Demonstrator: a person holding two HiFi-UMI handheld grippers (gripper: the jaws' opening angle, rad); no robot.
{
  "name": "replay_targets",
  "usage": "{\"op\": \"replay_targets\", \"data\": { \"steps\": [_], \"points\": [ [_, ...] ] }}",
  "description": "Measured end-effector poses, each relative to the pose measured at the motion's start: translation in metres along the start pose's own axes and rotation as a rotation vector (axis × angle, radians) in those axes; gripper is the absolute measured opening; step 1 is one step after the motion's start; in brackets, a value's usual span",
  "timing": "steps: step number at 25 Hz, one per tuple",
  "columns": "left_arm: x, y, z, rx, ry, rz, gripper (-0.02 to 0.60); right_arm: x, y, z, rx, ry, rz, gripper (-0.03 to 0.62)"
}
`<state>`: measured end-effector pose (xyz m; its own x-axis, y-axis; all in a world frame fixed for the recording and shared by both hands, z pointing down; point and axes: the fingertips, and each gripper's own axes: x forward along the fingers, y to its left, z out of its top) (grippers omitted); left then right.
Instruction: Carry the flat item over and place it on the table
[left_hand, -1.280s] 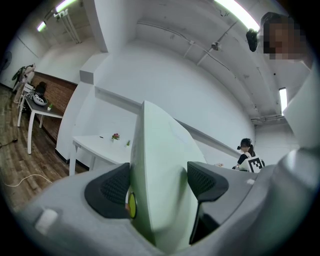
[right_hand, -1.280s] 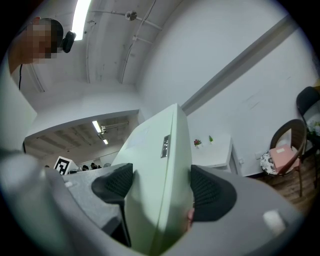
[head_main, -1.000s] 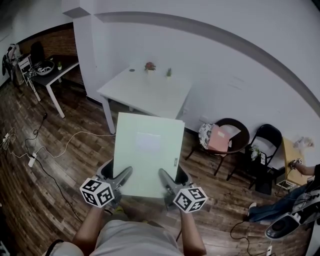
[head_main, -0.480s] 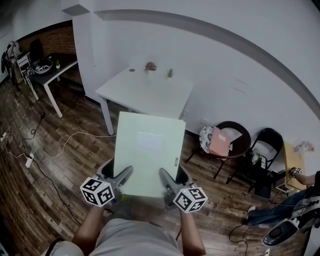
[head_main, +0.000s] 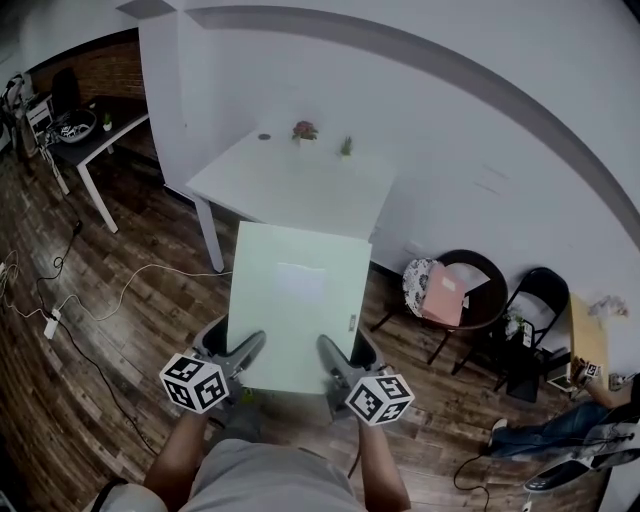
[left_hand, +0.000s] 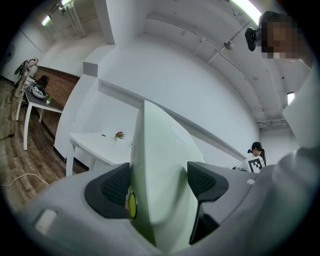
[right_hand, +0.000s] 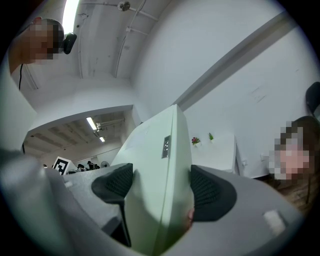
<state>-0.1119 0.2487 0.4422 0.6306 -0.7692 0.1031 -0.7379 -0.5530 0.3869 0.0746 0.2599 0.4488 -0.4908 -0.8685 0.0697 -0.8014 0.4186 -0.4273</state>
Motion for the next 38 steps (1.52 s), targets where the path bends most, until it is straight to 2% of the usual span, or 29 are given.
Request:
{"op": "replay_targets", "data": {
  "steps": [10,21,26,38],
  "points": [
    [0.063,0.086,0.047,-0.032,0.024,-0.024,0.365,0.109,-0.013,0.023,0.004,0.016,-0.040,0.357],
    [0.130,0.181,0.106,-0.014,0.046,-0.083,0.365,0.226,-0.022,0.044,0.012,-0.024,-0.092,0.357],
    [0.147,0.205,0.120,-0.019,0.054,-0.104,0.365,0.255,-0.022,0.050,0.010,-0.028,-0.119,0.357],
    [0.189,0.235,0.119,-0.032,0.061,-0.107,0.365,0.295,-0.053,0.050,0.008,-0.018,-0.130,0.357]
  ]
}}
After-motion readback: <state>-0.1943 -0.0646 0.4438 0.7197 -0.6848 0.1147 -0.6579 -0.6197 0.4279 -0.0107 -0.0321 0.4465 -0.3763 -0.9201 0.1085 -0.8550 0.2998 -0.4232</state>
